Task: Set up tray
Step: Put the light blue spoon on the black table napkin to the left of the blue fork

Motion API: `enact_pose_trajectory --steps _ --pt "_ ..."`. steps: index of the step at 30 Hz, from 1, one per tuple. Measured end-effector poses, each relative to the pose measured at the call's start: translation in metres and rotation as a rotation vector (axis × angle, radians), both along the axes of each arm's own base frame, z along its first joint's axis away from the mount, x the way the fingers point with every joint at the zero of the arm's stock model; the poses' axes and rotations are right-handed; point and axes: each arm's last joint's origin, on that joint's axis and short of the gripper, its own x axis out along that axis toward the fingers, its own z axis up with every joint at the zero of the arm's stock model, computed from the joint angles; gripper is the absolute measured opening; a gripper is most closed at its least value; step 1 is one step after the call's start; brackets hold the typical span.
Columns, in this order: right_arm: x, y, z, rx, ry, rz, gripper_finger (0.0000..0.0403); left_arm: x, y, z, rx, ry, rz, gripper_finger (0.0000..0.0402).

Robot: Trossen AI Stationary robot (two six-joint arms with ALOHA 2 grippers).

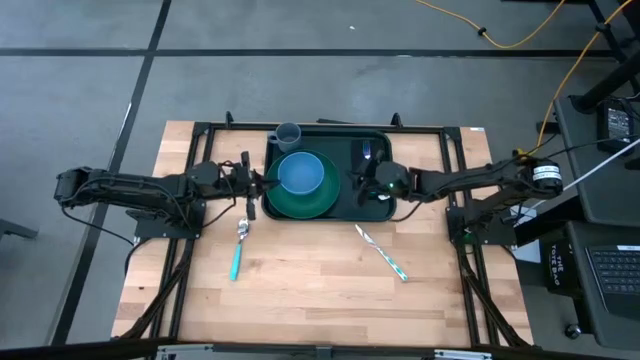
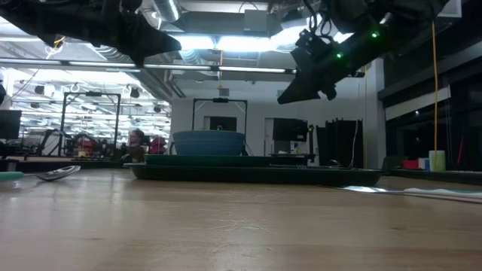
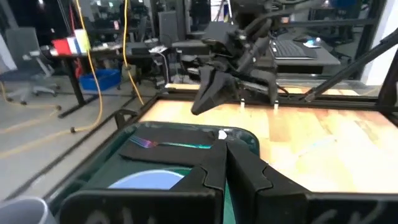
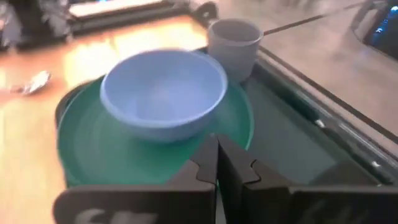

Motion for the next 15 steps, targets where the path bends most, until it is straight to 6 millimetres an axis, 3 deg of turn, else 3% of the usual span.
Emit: enact_pose_trajectory --steps 8,15 --pt "0.000 0.020 -0.007 -0.039 0.047 0.100 0.0006 0.005 0.002 0.005 -0.070 0.267 0.054 0.0002" --pt "0.001 0.023 -0.006 -0.056 0.052 0.119 0.0013 0.016 0.005 0.026 -0.127 0.541 0.094 0.0003"
